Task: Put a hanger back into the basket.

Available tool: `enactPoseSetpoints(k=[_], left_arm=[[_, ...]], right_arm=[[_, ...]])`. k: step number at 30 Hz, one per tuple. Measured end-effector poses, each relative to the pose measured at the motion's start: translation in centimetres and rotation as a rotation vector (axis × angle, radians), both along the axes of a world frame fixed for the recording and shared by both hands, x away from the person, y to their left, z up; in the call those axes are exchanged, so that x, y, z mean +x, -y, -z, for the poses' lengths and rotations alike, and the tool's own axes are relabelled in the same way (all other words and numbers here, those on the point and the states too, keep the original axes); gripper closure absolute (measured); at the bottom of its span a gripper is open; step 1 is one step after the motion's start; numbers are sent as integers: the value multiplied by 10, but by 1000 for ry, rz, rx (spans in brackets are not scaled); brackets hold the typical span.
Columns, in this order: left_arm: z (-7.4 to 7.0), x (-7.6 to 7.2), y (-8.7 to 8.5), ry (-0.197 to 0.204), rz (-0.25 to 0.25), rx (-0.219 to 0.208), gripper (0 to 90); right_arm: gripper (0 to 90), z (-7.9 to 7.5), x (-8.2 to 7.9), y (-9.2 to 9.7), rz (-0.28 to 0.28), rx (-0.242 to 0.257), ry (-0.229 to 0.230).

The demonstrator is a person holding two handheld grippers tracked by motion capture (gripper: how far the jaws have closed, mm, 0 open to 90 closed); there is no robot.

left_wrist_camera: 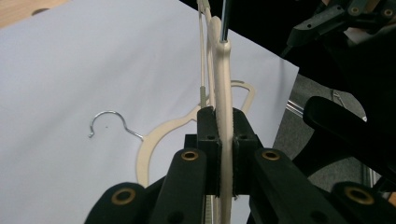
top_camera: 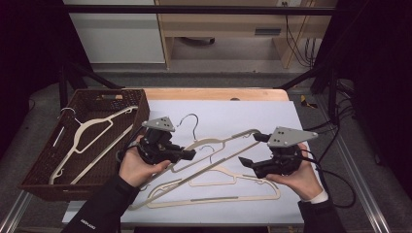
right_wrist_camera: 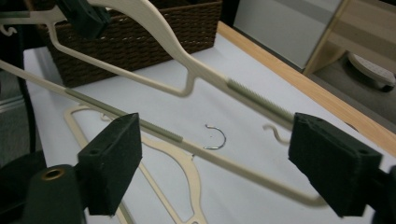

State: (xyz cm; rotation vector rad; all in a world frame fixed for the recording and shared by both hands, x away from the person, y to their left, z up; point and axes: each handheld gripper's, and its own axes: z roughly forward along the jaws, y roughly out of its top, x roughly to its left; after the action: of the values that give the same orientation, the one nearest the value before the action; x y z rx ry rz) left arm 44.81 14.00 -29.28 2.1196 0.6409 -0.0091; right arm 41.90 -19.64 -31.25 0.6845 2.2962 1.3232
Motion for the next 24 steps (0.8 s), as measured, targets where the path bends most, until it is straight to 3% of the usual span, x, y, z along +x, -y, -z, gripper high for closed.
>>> enactPoseSetpoints(k=[6,11,16,24], left_arm=[[-16,0,-10,35,-20,-18,862],[-40,-1,-27,94,-47,-54,861],[-61,0,-47,150,-100,-47,862],[-78,5,-88,187,-192,-66,862]], right_arm=[[99,17,-4,20,91,91,-33],[89,36,-5,31,134,92,-66],[79,50,-5,36,161,94,-88],[72,60,-5,39,185,93,-100]])
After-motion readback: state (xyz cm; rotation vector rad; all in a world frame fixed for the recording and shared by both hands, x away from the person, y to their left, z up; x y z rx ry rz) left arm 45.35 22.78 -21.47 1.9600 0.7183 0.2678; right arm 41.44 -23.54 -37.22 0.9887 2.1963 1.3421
